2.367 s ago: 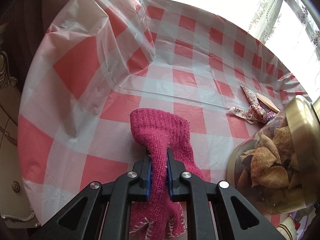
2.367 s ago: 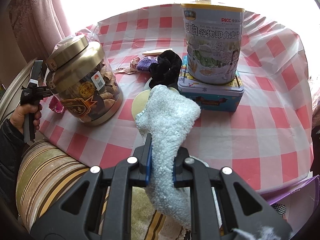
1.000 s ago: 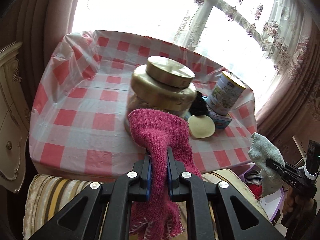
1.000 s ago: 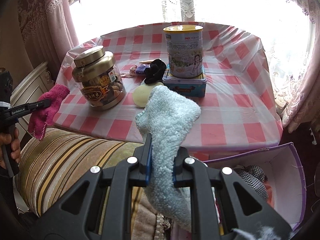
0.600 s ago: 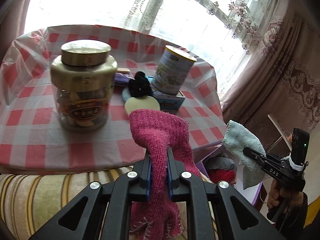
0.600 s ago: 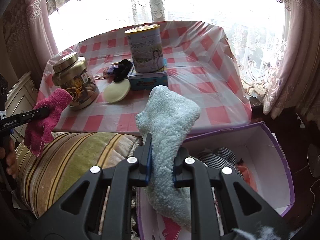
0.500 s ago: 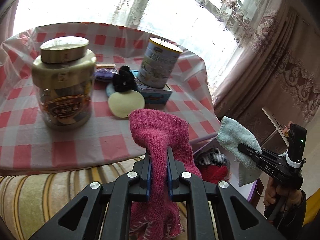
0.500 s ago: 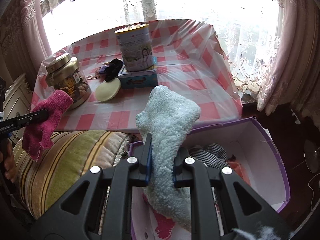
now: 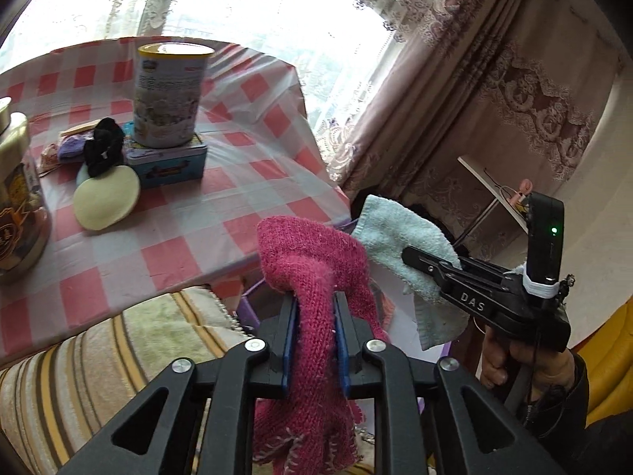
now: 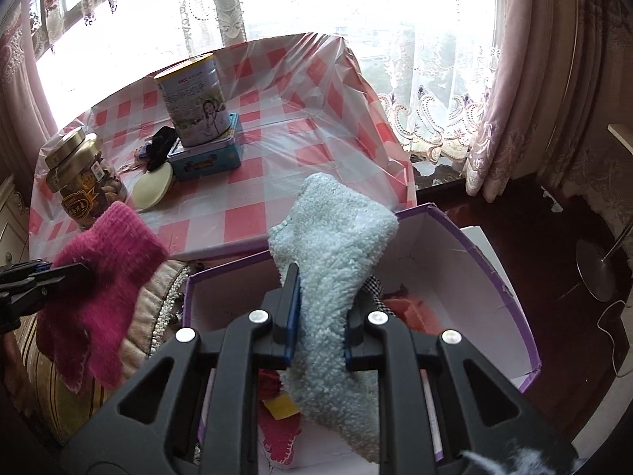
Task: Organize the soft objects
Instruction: 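Lower the towel and glove into the box and open both tools, then move both open tools back over the table toward the remaining items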
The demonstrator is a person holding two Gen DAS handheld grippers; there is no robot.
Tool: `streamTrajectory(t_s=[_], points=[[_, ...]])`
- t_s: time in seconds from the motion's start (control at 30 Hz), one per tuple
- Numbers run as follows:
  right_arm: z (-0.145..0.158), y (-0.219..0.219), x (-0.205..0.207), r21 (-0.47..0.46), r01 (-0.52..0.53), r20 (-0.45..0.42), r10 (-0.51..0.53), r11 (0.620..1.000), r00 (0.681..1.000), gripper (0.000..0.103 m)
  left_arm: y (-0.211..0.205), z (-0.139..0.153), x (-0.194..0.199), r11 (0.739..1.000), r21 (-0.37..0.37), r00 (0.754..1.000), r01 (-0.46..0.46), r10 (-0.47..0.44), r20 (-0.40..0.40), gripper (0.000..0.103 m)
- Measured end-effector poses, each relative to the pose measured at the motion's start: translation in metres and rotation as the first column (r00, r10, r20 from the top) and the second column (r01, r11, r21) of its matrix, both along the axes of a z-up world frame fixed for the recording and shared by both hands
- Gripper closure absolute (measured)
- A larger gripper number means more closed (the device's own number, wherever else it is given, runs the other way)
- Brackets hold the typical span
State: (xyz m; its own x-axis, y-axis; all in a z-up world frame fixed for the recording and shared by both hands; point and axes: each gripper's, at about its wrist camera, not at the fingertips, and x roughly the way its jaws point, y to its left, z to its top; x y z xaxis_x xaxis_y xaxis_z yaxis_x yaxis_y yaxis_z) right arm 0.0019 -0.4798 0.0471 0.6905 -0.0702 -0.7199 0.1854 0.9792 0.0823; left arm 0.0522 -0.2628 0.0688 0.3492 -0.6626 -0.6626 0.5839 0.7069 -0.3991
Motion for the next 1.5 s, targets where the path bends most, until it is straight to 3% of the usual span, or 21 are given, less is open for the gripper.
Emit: streamTrajectory(t_s=[0.03,0.07,0.1,0.23,0.3,0.37,0.57,0.77,0.97,1.5], points=[[0.000,-0.003,0.000,-0.002,0.009,-0.003,-0.009,1.000,1.000,0.081,-0.005,0.000,-0.002,1.000,-0.003,1.000,0.016,-0.016,0.000,0.050],[0.000,-0.005,0.000,-0.001,0.017,-0.003,-0.017,1.000,1.000,0.080,-0.008,0.001,-0.005,1.000,-0.003,1.000,0.024,-0.024,0.006,0.041],[0.000,-0.007,-0.001,0.001,0.022,-0.003,-0.022,1.000,1.000,0.080,-0.011,0.001,-0.007,1.000,-0.001,0.999,0.027,-0.027,0.018,0.038],[0.000,-0.010,-0.002,0.015,0.014,-0.001,-0.014,1.000,1.000,0.077,-0.011,0.001,-0.012,0.999,0.018,0.999,0.030,-0.031,0.030,0.038],[0.001,-0.008,-0.002,0.019,0.004,0.006,-0.004,1.000,1.000,0.070,-0.010,-0.001,-0.011,0.999,0.035,0.999,0.014,-0.015,0.029,0.038],[0.001,-0.005,-0.002,0.026,-0.004,0.013,0.003,1.000,1.000,0.054,-0.007,-0.003,-0.010,0.999,0.050,1.000,-0.002,0.000,0.030,0.038],[0.002,0.003,0.001,0.031,-0.018,0.017,0.018,0.999,1.000,0.039,0.015,-0.009,-0.006,0.997,0.060,0.998,-0.056,0.055,0.021,0.033],[0.002,0.020,0.007,0.019,-0.054,0.006,0.054,0.998,0.999,0.031,0.062,-0.014,0.002,0.972,0.038,0.973,-0.232,0.231,0.014,0.033],[0.003,0.047,0.015,0.009,-0.110,-0.003,0.110,0.994,0.994,0.030,0.110,-0.010,-0.003,0.940,0.041,0.938,-0.339,0.334,0.095,0.033],[0.003,0.108,0.045,0.003,-0.229,-0.015,0.229,0.973,0.973,0.025,0.225,-0.027,0.004,0.845,0.028,0.846,-0.534,0.534,0.017,0.032]])
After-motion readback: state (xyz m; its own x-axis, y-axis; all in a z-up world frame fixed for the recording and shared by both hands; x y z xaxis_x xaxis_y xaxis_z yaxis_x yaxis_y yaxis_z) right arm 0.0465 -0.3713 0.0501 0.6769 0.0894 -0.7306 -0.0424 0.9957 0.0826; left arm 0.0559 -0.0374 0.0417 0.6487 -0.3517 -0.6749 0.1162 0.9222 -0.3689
